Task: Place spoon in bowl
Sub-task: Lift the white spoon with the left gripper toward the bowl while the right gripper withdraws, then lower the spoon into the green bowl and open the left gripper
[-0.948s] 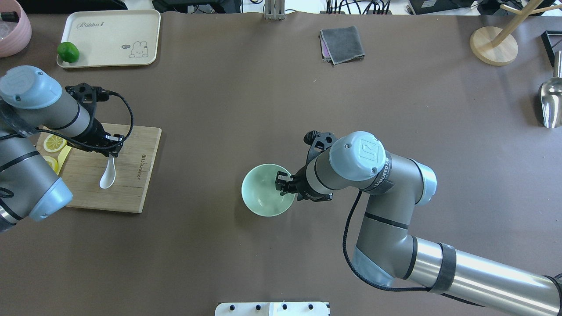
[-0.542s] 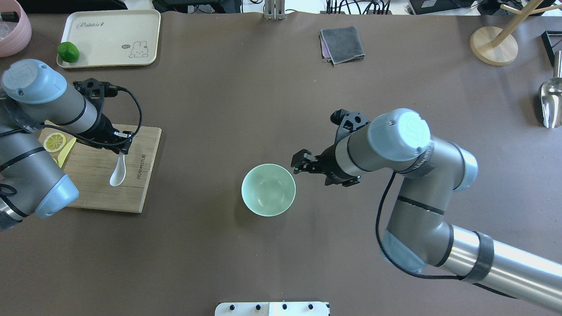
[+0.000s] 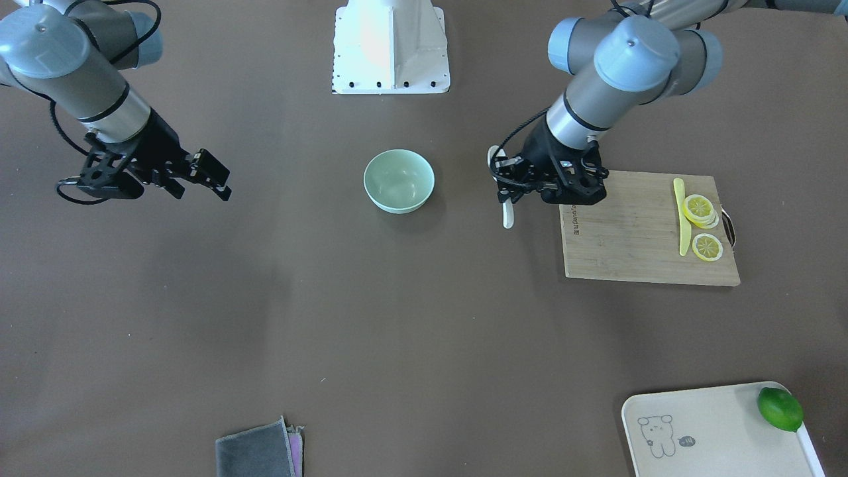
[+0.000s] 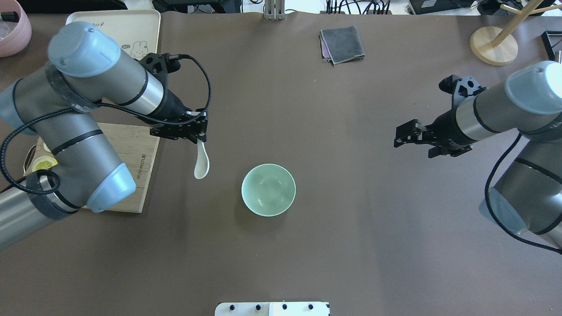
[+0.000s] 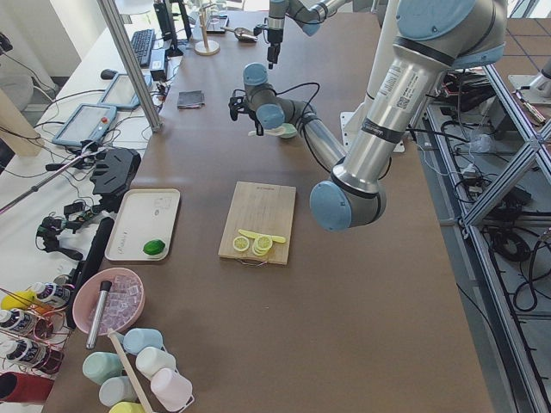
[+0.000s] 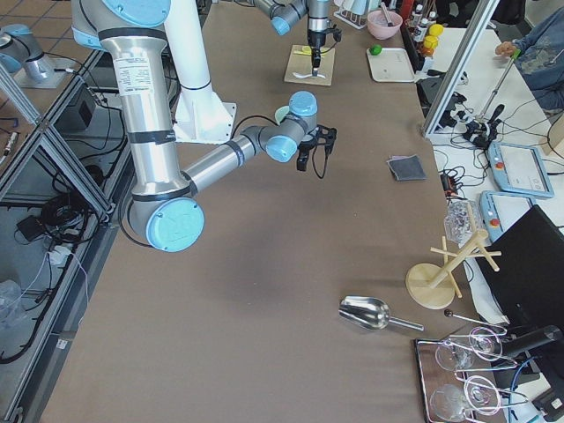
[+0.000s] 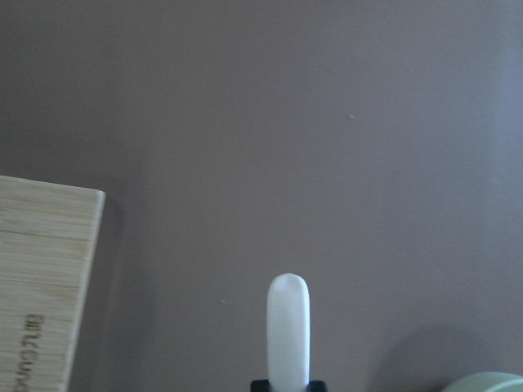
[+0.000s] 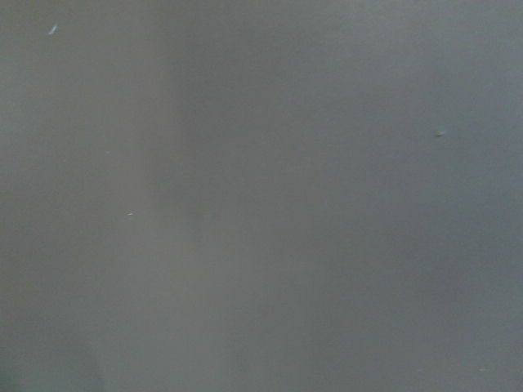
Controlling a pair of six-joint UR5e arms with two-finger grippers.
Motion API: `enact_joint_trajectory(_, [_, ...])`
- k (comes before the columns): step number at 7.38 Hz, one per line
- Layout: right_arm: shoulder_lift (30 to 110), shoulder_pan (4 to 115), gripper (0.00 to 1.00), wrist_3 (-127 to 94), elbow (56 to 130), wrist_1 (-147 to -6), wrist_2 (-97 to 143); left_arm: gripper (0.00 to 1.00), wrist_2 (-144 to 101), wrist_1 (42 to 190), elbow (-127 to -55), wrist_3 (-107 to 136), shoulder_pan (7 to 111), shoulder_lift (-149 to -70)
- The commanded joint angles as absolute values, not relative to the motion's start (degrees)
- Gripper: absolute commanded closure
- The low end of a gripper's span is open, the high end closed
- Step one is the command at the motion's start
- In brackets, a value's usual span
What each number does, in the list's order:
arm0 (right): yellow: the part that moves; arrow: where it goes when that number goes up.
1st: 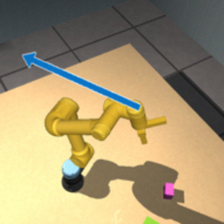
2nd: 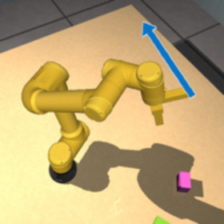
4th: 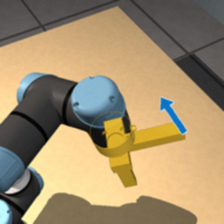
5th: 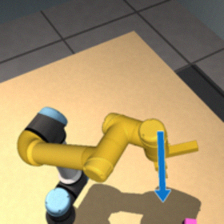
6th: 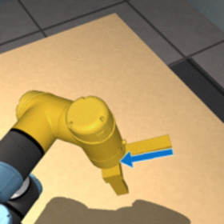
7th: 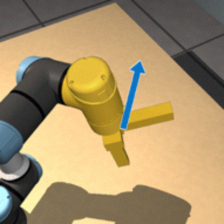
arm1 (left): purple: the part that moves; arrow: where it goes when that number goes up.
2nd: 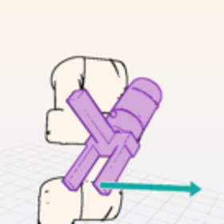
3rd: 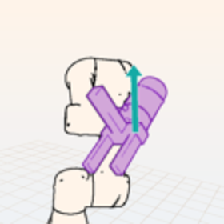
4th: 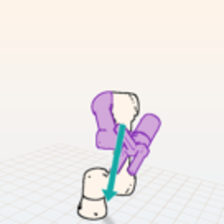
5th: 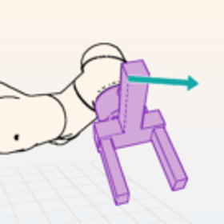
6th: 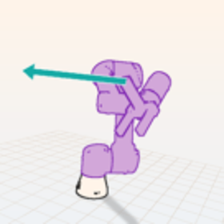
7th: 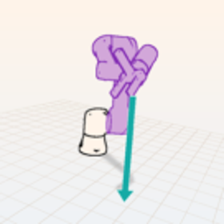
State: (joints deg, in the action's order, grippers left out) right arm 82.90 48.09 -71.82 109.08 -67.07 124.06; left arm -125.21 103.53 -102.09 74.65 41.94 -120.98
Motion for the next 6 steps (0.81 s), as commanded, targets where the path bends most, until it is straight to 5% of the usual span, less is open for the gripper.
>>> enact_joint_trajectory(1, [87.70, 52.81, 0.00, -64.71, 109.16, -66.62, 127.52, 0.96, -120.19, 104.23, -102.04, 79.19, 35.46, -124.36])
enact_joint_trajectory(2, [88.15, 53.08, 0.00, -64.34, 109.25, -66.62, 127.70, 0.56, -115.54, 104.33, -101.61, 82.67, 31.85, -126.11])
enact_joint_trajectory(3, [88.42, 53.09, 0.00, -64.42, 109.51, -66.53, 127.71, 0.02, -113.40, 104.24, -101.95, 83.75, 31.29, -126.12])
enact_joint_trajectory(6, [91.04, 54.31, 0.00, -64.34, 112.22, -66.62, 129.10, 0.01, -114.58, 104.15, -104.24, 82.80, 37.84, -121.83])
